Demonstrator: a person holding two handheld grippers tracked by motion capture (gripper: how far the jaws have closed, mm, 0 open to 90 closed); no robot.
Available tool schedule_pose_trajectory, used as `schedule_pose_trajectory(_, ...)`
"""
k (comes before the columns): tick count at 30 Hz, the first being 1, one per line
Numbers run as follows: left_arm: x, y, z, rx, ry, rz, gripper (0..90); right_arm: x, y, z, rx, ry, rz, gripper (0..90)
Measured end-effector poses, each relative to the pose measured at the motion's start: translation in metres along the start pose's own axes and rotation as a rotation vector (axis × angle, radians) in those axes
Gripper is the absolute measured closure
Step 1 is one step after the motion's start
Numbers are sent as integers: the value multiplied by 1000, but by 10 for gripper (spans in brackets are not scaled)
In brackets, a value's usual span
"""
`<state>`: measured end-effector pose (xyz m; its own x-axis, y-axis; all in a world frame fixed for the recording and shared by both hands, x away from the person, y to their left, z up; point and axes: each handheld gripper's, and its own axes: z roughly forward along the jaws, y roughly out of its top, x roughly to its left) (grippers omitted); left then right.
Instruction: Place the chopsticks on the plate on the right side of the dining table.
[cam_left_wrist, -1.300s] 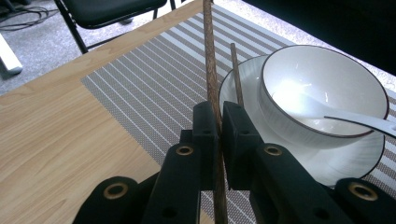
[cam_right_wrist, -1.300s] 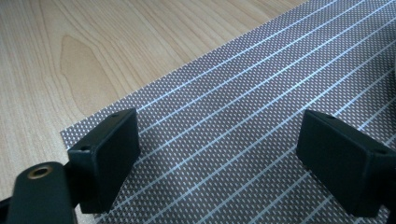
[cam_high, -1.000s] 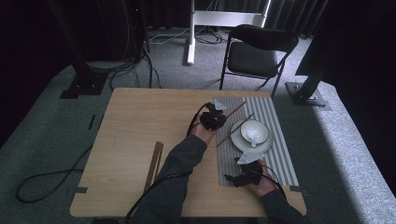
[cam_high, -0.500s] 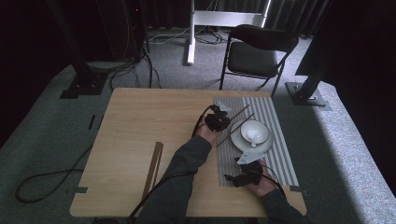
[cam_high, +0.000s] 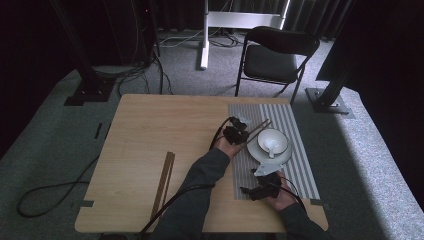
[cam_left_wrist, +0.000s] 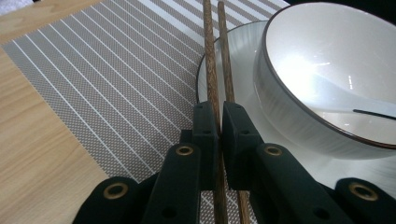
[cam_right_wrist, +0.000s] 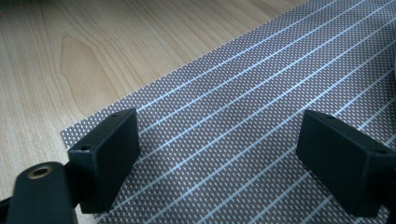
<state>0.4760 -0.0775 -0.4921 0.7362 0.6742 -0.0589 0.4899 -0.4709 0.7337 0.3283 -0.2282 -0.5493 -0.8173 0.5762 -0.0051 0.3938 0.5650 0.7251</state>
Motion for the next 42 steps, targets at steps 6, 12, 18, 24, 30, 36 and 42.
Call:
schedule_pose_trajectory(6,0,-1,5,12,-6,-2,843,0,0,0,0,0,0,126)
schedule_pose_trajectory(12,-1,-1,9,28,-12,5,842,0,0,0,0,0,0,126)
schedule_pose_trajectory(18,0,-1,13,42,-13,2,842,0,0,0,-1,0,0,126)
schedule_pose_trajectory(24,-2,0,15,43,-19,2,842,0,0,0,-1,0,0,127)
schedule_pose_trajectory(30,-3,2,16,46,-21,1,841,0,0,0,-1,0,1,128)
schedule_pose_trajectory(36,-3,3,17,47,-24,-5,841,0,0,0,-1,-1,1,128)
schedule_pose_trajectory(42,-3,3,17,41,-35,-17,839,0,0,0,-1,-1,1,128)
